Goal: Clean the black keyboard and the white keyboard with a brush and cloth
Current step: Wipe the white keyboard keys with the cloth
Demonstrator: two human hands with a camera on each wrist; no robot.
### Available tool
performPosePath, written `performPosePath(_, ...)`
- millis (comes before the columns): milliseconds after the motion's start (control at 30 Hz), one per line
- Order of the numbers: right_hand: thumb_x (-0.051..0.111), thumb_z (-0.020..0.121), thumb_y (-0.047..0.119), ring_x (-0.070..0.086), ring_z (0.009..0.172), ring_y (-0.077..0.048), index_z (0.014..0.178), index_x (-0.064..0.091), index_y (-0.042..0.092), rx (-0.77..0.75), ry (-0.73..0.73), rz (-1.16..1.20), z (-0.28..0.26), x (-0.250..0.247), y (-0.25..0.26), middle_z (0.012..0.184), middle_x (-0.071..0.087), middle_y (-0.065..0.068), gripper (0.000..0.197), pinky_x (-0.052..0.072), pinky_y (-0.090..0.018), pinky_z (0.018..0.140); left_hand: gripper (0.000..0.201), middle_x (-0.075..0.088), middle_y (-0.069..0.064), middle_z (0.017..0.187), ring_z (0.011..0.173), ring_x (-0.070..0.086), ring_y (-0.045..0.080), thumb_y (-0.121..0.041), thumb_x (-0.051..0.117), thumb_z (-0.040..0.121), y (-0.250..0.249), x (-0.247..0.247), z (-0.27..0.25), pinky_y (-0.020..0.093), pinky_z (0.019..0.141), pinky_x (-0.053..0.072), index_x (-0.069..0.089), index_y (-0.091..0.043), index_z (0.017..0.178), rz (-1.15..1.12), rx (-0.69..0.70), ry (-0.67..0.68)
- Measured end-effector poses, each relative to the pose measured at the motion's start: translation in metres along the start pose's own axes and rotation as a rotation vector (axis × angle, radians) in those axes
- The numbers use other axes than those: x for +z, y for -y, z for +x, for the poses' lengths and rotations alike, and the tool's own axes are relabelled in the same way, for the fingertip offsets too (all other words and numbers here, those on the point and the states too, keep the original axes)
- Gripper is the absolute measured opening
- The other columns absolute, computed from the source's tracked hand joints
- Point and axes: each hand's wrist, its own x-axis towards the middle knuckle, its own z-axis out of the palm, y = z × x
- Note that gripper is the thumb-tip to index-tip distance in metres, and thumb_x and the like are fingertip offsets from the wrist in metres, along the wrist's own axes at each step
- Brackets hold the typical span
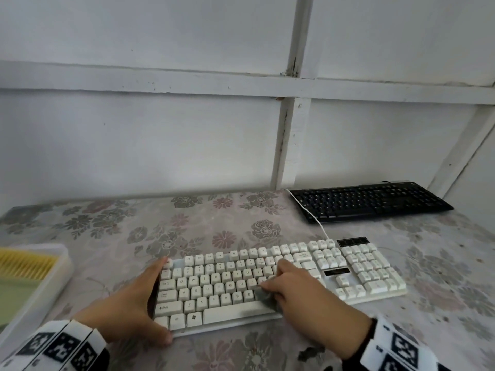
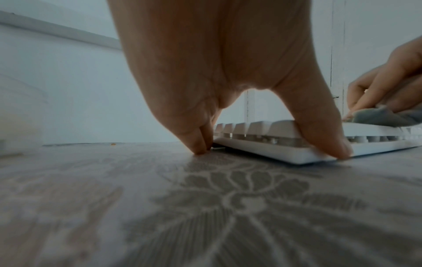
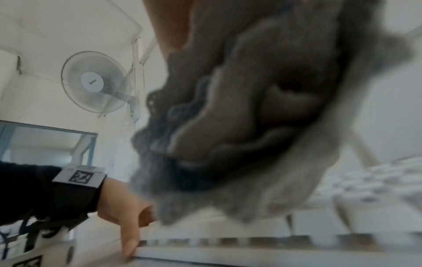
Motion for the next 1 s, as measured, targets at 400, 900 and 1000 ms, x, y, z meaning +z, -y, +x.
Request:
performPosePath(400,0.047,0.098,0.027,0.046,0.081,0.000,0.103,0.070,0.026,0.102,-0.062,0.017,-0.018,-0.034,-0.026,0.089,0.036,0.016,0.023,0.036,-0.011,0.066,0.152,0.012,-0.014,0.151,0.136,0.020,0.005,-0.062,0.085,0.029,0.005,0.001,0.004,0.031,0.116,0.019,-0.010,-0.034,0.144,-0.019,0.031,-0.002)
performPosePath(900,0.048,0.097,0.031,0.049,0.091,-0.017,0.094,0.069,0.024,0.036,-0.015,-0.013,-0.012,-0.007,-0.027,0.089,0.037,0.011,0.022,0.045,-0.031,0.083,0.149,0.019,-0.014,0.150,0.135,0.026,0.006,-0.057,0.089,0.031,0.014,0.001,0.008,0.034,0.115,0.023,-0.008,-0.039,0.143,-0.075,0.027,0.010)
performPosePath(1000,0.043,0.098,0.035,0.050,0.086,-0.014,0.100,0.070,0.022,0.047,-0.010,-0.018,-0.019,-0.013,-0.034,0.091,0.040,0.006,0.030,0.039,-0.020,0.070,0.149,0.019,-0.013,0.150,0.134,0.027,0.007,-0.055,0.089,0.031,0.014,0.001,0.008,0.033,0.115,0.024,-0.007,-0.037,0.144,-0.084,0.020,0.003)
